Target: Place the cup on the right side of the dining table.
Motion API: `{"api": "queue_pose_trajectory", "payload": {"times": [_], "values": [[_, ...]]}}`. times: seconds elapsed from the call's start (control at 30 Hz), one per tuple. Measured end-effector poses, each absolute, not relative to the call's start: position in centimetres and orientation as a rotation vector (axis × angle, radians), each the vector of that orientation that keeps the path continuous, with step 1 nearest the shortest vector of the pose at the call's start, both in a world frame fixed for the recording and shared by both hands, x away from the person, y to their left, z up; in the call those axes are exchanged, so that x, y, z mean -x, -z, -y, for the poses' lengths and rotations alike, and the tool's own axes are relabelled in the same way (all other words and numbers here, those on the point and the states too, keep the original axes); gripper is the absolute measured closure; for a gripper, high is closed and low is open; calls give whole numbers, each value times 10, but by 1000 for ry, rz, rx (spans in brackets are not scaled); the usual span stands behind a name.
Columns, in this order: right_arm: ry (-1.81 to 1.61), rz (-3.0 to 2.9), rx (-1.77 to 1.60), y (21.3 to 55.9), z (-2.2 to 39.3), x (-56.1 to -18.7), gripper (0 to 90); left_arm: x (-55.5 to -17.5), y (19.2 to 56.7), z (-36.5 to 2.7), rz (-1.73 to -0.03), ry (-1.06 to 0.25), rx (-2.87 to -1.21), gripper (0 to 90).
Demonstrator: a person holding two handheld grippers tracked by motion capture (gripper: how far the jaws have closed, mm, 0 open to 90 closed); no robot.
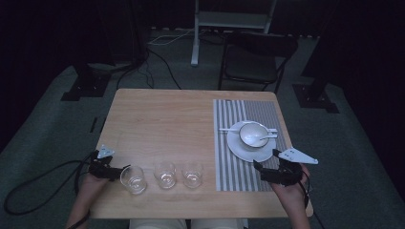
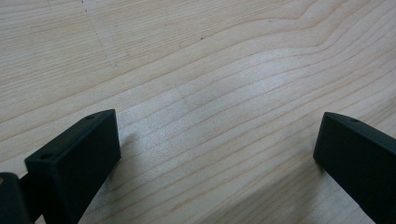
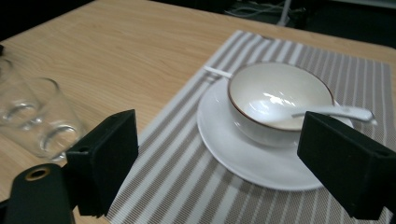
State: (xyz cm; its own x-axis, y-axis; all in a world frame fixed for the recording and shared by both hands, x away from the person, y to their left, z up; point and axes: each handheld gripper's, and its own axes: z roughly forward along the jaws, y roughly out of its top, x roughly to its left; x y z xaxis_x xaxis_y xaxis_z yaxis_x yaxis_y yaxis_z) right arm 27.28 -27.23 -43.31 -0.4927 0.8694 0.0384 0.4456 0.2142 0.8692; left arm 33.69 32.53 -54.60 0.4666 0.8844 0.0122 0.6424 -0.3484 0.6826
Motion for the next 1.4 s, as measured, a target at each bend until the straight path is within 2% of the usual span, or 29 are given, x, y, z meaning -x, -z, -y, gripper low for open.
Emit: {"api": "queue_pose_trajectory", "payload": {"times": [0.7, 1.4], "values": [[-1336, -2112, -1044, 409, 235, -274, 120, -337, 546, -325, -1260, -511, -2108, 9], [-1420, -2357, -867, 427, 166, -286, 121, -337, 546, -326, -1257, -509, -2110, 9]]}}
